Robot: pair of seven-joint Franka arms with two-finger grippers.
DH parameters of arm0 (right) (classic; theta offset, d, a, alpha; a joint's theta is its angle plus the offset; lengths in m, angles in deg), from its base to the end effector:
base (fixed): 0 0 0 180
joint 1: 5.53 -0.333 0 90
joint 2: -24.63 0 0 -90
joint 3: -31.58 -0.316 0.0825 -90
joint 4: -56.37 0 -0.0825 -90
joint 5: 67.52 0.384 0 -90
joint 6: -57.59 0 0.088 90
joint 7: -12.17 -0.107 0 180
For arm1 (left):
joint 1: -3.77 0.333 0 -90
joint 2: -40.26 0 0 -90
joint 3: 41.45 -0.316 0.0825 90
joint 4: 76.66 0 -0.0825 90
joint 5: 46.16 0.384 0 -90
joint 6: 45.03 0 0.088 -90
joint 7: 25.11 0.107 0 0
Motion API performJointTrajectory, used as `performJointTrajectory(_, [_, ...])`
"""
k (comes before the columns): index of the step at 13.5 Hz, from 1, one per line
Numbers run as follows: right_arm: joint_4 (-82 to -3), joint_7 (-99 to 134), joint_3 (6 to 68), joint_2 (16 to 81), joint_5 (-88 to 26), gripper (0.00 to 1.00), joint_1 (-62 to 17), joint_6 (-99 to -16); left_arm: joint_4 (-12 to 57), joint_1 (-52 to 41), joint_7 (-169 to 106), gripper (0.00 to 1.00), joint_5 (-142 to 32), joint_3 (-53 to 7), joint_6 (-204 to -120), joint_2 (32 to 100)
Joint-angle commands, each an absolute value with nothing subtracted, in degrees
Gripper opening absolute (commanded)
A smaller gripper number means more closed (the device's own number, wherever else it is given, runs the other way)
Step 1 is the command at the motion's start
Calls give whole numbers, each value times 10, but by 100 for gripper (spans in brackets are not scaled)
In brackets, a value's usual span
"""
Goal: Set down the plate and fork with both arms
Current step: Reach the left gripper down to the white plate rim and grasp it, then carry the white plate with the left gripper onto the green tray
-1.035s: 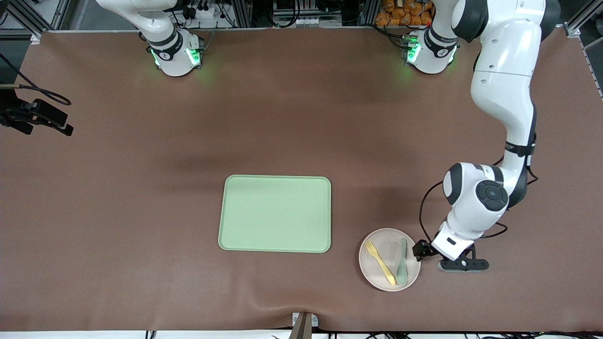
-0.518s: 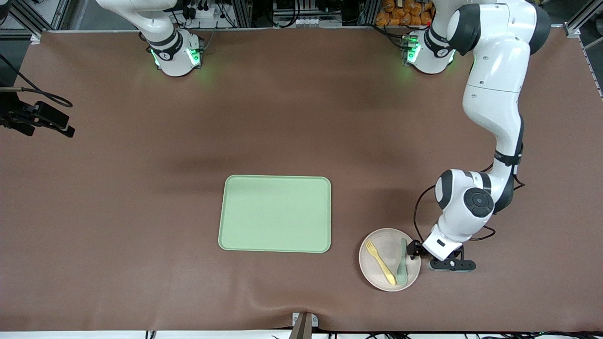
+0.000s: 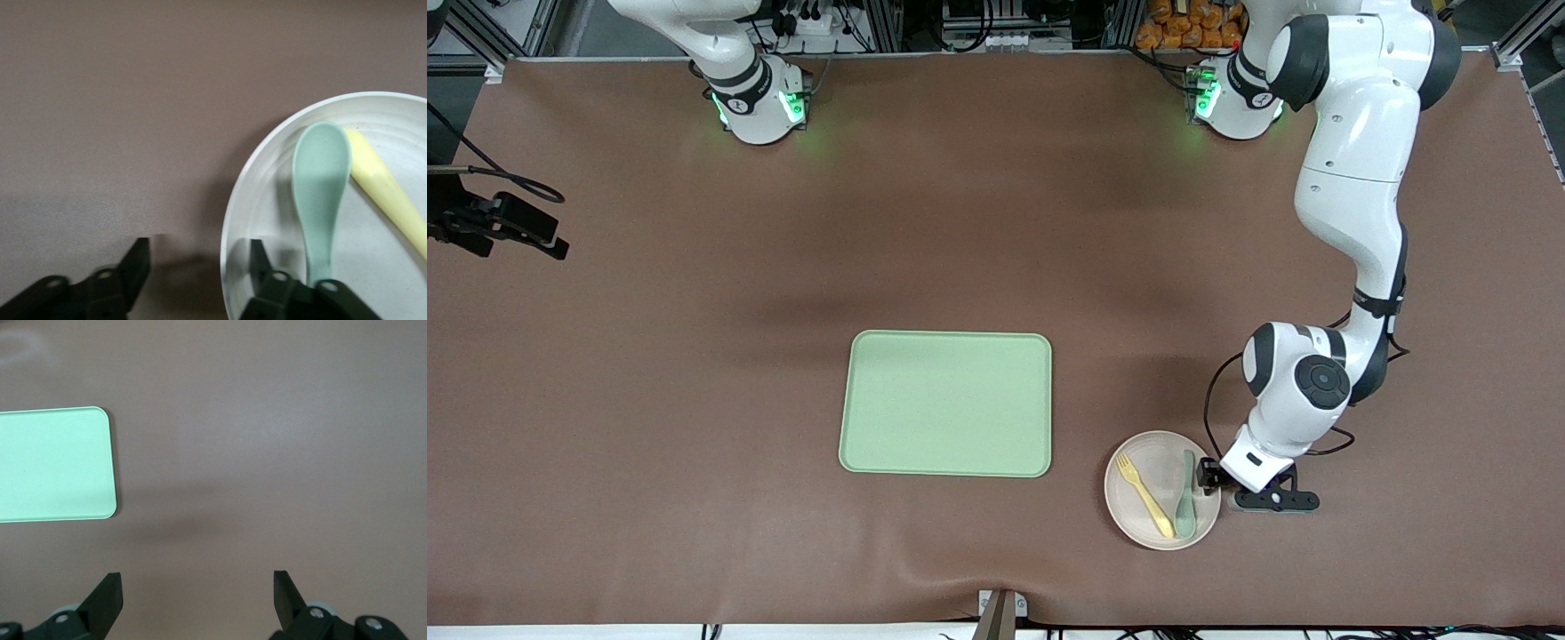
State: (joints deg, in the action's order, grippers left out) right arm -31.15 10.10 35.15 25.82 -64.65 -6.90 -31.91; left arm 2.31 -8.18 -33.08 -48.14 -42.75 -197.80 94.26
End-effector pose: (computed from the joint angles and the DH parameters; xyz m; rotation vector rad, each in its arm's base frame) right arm 0.5604 -0.0157 0.6327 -3.0906 0.1140 -0.0215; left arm 0.7467 -0.1438 0.1799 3.0366 -0.0476 0.5224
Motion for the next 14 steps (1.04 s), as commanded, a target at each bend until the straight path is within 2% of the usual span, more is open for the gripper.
performJointTrajectory(1, [-305,103,352,261,-644,100,-69,-314,11,-86,-334,0,-492,-429,-1983,954])
performJointTrajectory(7, [-305,103,352,261,-644,100,-68,-313,11,-82,-327,0,-492,-423,-1984,945])
performJointTrajectory(9, [-308,102,352,261,-643,100,-70,-313,16,-58,-327,0,-492,-388,-1983,929])
performJointTrajectory(14, [-310,106,353,262,-643,100,-65,-312,81,33,-297,0,-492,-283,-1978,861])
